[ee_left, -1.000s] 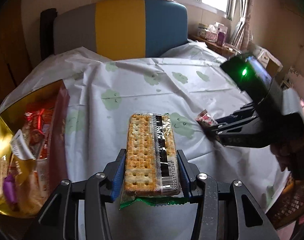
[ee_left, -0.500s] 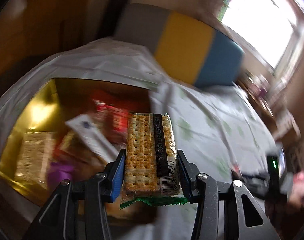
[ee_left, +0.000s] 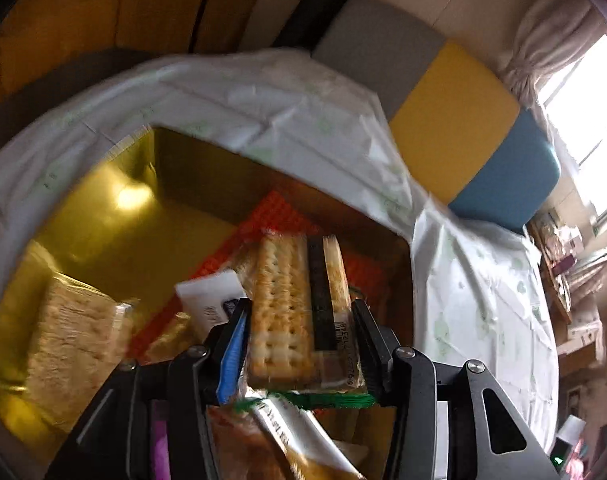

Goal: Organize snacks
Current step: 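Carry the cracker pack into the gold tray and open the left tool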

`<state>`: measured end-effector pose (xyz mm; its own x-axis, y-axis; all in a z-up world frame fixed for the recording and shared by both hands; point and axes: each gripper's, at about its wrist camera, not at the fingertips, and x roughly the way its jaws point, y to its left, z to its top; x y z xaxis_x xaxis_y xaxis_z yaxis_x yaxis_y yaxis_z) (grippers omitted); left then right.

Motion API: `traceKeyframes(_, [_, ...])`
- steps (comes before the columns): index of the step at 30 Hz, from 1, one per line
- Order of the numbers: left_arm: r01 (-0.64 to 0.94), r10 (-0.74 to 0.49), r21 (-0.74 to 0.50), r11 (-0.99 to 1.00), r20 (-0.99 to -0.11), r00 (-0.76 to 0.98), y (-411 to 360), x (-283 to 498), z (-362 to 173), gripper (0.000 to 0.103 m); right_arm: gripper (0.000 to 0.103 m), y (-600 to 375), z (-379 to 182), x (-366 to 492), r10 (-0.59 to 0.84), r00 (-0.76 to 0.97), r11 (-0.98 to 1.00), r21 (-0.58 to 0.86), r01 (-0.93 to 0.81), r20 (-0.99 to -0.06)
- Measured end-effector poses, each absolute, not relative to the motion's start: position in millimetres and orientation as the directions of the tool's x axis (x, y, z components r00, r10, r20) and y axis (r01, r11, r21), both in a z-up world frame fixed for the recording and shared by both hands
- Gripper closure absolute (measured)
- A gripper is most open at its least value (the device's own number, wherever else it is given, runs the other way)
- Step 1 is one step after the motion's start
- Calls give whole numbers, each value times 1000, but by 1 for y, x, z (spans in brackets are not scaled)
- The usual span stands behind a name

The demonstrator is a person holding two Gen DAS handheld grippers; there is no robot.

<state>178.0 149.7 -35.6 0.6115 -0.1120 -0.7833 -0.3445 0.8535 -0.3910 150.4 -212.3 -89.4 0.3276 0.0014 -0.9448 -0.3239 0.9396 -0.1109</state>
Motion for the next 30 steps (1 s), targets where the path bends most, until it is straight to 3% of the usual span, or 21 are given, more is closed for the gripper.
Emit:
traceKeyframes(4, [-346,-119,-386,855,-795,594,147,175,-47,51,80,-212,-89,150,2,328,941,-109,-321,-945])
traceKeyframes(14, [-328,40,-210,921,-786,617,134,139,-33,52,80,-212,-89,151,-3,331,939,-117,-324,-943])
traceKeyframes(30, [-280,96,-131,951,-736,670,117,85,-2,51,81,-204,-89,142,-36,361,933,-161,-322,-932])
